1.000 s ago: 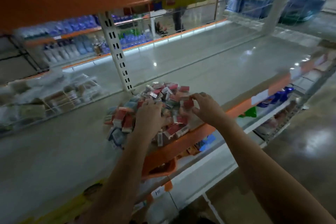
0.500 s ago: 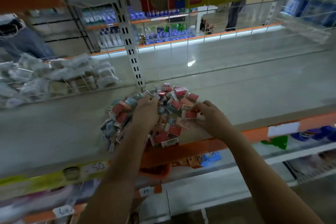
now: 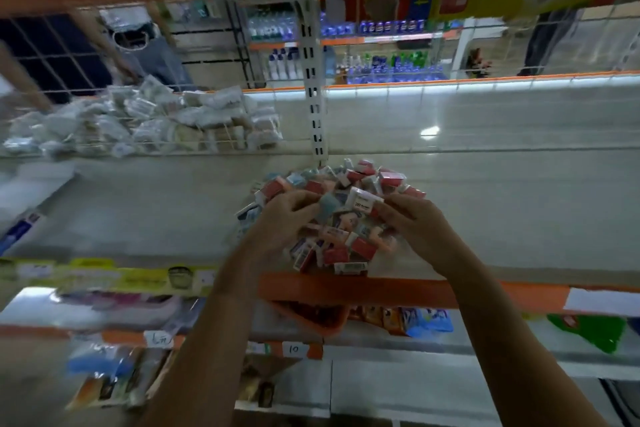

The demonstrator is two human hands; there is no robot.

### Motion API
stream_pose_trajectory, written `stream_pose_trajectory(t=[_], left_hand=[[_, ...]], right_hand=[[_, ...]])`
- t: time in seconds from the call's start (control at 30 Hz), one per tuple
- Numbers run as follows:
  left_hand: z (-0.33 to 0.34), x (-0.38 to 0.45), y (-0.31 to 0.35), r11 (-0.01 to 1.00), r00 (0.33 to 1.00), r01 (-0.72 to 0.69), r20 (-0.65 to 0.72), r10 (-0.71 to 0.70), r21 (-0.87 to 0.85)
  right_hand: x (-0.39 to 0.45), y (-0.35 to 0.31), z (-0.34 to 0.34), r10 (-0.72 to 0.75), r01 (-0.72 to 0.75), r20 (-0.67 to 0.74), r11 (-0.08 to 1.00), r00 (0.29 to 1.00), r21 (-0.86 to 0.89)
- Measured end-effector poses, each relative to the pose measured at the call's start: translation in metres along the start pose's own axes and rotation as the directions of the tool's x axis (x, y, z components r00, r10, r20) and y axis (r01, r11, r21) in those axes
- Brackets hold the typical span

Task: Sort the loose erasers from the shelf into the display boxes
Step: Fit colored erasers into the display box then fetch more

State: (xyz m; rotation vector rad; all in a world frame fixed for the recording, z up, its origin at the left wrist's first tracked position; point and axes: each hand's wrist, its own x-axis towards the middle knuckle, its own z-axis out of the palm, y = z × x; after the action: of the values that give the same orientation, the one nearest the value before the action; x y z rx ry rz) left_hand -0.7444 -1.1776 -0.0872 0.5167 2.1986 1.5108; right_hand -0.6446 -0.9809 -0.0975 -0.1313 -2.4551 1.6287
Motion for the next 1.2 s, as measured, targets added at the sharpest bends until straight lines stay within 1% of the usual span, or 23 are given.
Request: stream_pose_trajectory(t=[0.07,0.13,0.23,0.33,0.4,0.5,0.6,0.7,0.77,0.87,0.9,1.0,1.03,1.13,1.2], left_hand=[[-0.012,-0.017,-0.002,0.991,0.999,0.041,0.02,-0.039,-0.128],[-0.026,-0.036,-0.005,0.979,0.999,0.026,-0.016,-0.03,-0.2],[-0.049,-0.06,-0.01,0.968,0.994,0.012,-0.098,-0.038,-0.251],[-0.075,-0.082,-0.017,0.96,0.988,0.023,-0.138,-0.064,-0.279],[-0.095,-0.098,-0.026,0.965,0.987,0.008,-0.154,-0.051,-0.264],[-0.13,-0.125,-0.041,0.992,0.97,-0.008,-0.243,-0.023,-0.124],[-0.17,-0.154,-0.055,0.998,0.941,-0.03,-0.338,0.009,-0.055],[-0.214,-0.188,-0.071,0.999,0.916,-0.034,-0.401,0.019,-0.029],[-0.245,-0.211,-0.08,1.0,0.903,-0.025,-0.43,0.02,-0.004],[-0.291,-0.242,-0.096,1.0,0.887,-0.015,-0.461,0.025,0.025],[-0.305,-0.251,-0.1,0.999,0.884,-0.008,-0.467,0.027,0.044],[-0.349,-0.269,-0.109,0.991,0.875,0.04,-0.483,0.026,0.127],[-0.362,-0.273,-0.112,0.99,0.87,0.049,-0.493,0.021,0.129],[-0.397,-0.28,-0.125,0.99,0.85,0.065,-0.527,0.009,0.123],[-0.418,-0.28,-0.135,0.992,0.837,0.064,-0.547,0.004,0.105]], right_hand=[[0.003,-0.01,0.016,0.001,-0.01,0.071,0.992,0.997,0.124],[0.006,-0.021,0.033,-0.014,-0.01,0.129,0.982,0.992,0.189],[0.01,-0.038,0.06,-0.029,-0.021,0.2,0.97,0.979,0.242],[0.015,-0.055,0.089,-0.046,-0.034,0.261,0.955,0.964,0.296],[0.018,-0.067,0.111,-0.056,-0.048,0.301,0.943,0.952,0.328],[0.022,-0.087,0.151,-0.073,-0.091,0.397,0.921,0.915,0.38],[0.025,-0.11,0.2,-0.079,-0.13,0.487,0.915,0.87,0.381],[0.024,-0.132,0.254,-0.095,-0.135,0.53,0.916,0.842,0.377],[0.023,-0.146,0.293,-0.13,-0.086,0.554,0.934,0.822,0.347],[0.023,-0.17,0.35,-0.18,0.063,0.548,0.972,0.817,0.226],[0.023,-0.178,0.368,-0.2,0.094,0.541,0.972,0.817,0.217],[0.028,-0.2,0.415,-0.239,0.115,0.539,0.96,0.808,0.253],[0.031,-0.206,0.429,-0.244,0.134,0.533,0.962,0.81,0.237],[0.047,-0.22,0.465,-0.235,0.204,0.517,0.972,0.823,0.117],[0.058,-0.227,0.487,-0.256,0.24,0.502,0.966,0.826,0.097]])
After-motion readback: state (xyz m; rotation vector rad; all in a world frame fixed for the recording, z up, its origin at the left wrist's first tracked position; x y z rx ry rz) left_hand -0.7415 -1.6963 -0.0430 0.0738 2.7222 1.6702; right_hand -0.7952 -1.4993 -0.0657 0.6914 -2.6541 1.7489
